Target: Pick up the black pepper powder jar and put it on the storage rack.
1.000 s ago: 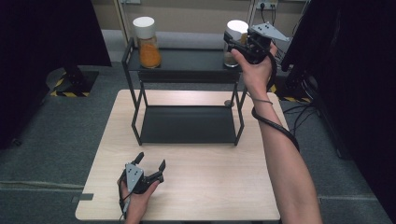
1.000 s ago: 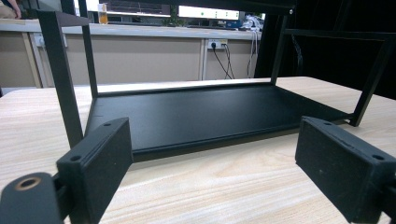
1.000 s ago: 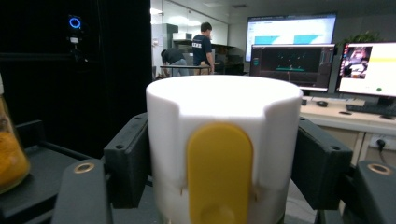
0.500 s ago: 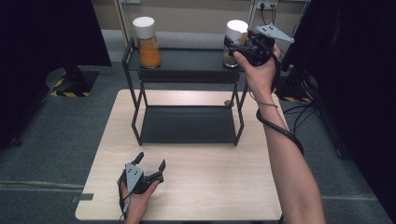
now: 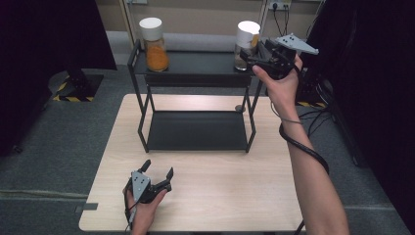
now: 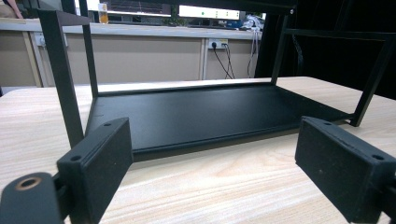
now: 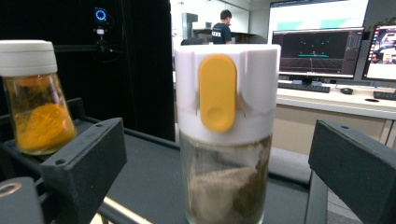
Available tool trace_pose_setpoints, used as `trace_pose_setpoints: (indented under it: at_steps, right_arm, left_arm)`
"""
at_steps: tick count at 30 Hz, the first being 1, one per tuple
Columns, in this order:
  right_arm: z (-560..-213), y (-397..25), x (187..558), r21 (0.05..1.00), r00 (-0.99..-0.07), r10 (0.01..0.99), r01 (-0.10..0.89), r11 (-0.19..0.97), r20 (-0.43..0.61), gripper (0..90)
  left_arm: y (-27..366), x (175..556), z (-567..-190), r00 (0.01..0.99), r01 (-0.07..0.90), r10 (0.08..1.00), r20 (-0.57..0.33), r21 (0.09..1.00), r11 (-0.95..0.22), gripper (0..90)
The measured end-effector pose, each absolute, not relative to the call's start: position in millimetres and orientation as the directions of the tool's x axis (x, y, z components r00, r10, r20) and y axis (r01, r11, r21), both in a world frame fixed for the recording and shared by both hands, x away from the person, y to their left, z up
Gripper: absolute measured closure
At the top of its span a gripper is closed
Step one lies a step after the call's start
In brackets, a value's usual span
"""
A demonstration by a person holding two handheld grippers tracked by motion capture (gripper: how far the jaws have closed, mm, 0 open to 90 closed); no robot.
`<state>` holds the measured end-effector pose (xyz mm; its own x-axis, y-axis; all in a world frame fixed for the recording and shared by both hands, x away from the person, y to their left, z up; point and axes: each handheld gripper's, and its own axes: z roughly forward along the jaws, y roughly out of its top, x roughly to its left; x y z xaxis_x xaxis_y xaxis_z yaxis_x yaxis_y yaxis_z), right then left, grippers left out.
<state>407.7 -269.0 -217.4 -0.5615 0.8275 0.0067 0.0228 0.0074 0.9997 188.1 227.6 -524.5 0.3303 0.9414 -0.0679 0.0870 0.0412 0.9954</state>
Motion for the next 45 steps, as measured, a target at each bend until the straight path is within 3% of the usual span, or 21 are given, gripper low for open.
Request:
trace_pose_setpoints:
  at_steps: [33,45]
  right_arm:
    - [-251.4,-294.2,368.7,0.999,-0.619,0.785,-0.013,0.041,-0.04,4.7]
    - [-278.2,-307.7,345.8,0.999,-0.645,0.763,0.005,0.043,-0.03,4.6]
  left_arm:
    - [226.5,187.8,-524.3,0.326,0.087,0.943,-0.066,0.995,0.04,10.6]
    - [226.1,187.7,-524.2,0.323,0.088,0.944,-0.067,0.995,0.04,10.9]
